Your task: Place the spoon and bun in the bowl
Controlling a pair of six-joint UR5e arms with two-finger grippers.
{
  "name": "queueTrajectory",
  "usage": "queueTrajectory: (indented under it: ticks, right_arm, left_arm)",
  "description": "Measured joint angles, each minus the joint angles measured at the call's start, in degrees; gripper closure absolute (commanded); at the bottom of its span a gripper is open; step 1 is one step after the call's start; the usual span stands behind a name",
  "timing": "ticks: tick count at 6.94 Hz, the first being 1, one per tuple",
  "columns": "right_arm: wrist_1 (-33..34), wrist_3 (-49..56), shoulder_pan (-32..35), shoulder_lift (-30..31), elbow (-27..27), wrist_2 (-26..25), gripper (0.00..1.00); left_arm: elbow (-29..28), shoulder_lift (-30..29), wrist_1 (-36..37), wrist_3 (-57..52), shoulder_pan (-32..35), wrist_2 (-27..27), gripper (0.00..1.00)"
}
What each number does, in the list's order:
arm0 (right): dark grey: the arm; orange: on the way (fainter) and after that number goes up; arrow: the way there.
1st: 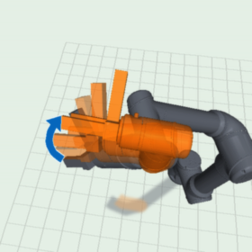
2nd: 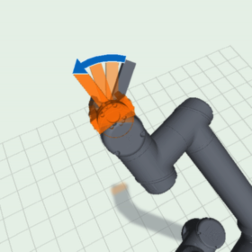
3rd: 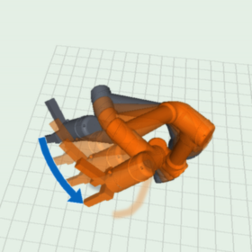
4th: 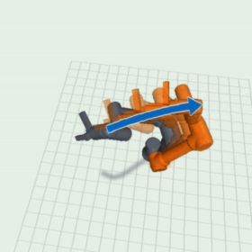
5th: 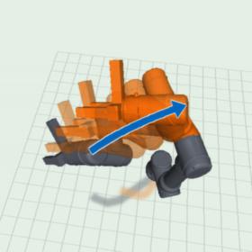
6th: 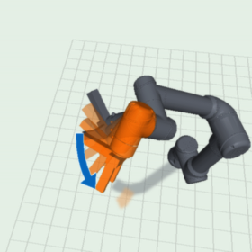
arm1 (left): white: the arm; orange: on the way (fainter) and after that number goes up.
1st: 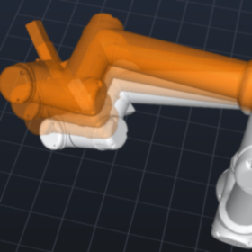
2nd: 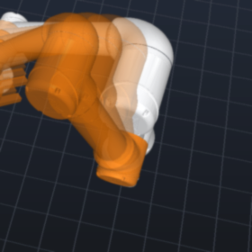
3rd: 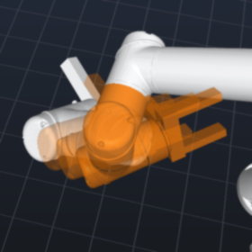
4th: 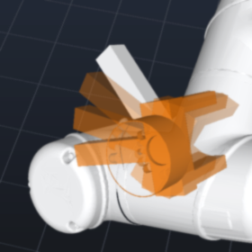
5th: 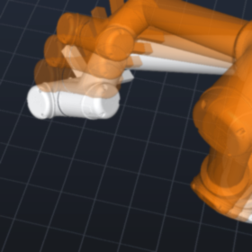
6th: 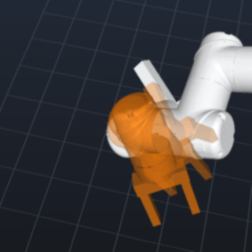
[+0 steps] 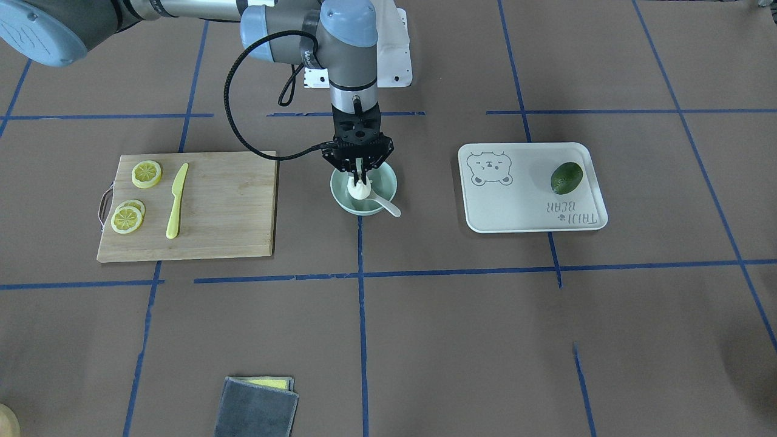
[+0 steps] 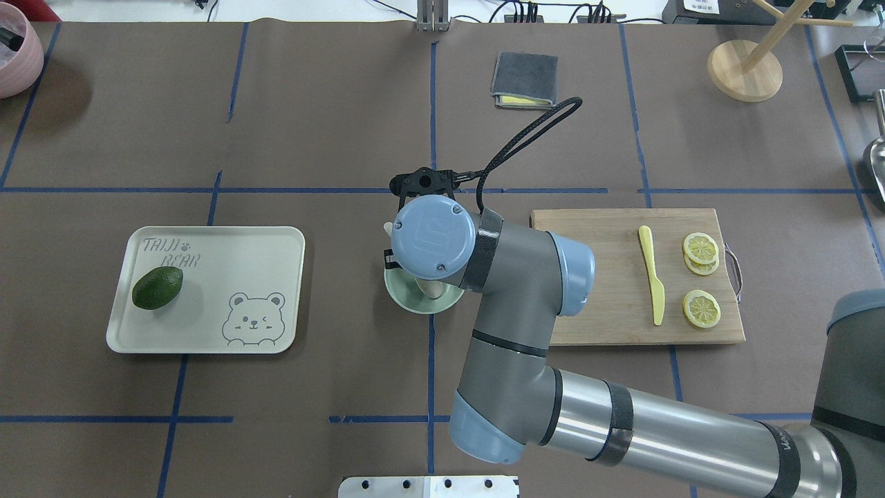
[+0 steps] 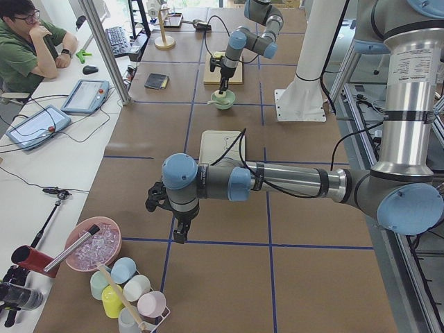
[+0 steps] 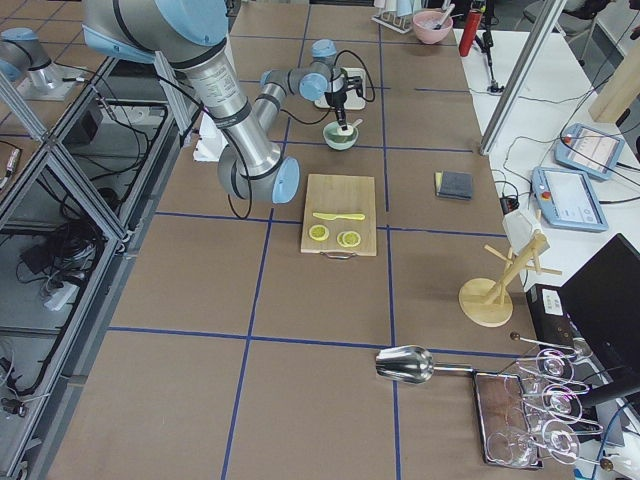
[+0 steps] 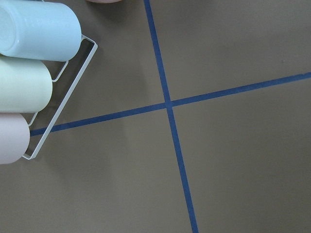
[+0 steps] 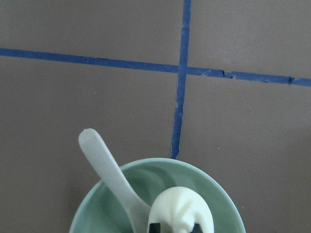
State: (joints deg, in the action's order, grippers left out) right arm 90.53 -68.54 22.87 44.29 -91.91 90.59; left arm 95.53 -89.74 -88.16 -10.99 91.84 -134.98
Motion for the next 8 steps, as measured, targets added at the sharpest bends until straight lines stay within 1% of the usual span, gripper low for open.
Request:
queueTrajectory:
  ticks: [2, 4, 5, 7, 8]
  right_arm:
    - [-0.5, 0.0, -0.2, 0.8, -0.2, -0.6, 0.00]
    - [-0.5, 1.5, 0.8, 0.9, -1.7, 0.1, 0.00]
    - [-0.5, 4.1, 3.7, 1.2, -2.7, 2.6, 0.00]
    - [-0.5, 16.0, 14.2, 4.5, -4.6, 12.4, 0.00]
    - [-0.6, 24.5, 20.6, 8.0, -5.9, 18.2, 0.00]
  left_arm:
    - [0.0, 0.0, 0.0, 0.0, 0.0, 0.0, 0.00]
    - [0.0, 0.2, 0.0, 0.0, 0.0, 0.0, 0.00]
    - [0.0, 0.3, 0.0, 0.1, 0.0, 0.0, 0.00]
    - [-0.4, 0.7, 0.0, 0.1, 0.0, 0.0, 0.00]
    - [-0.5, 0.7, 0.0, 0.1, 0.1, 0.0, 0.00]
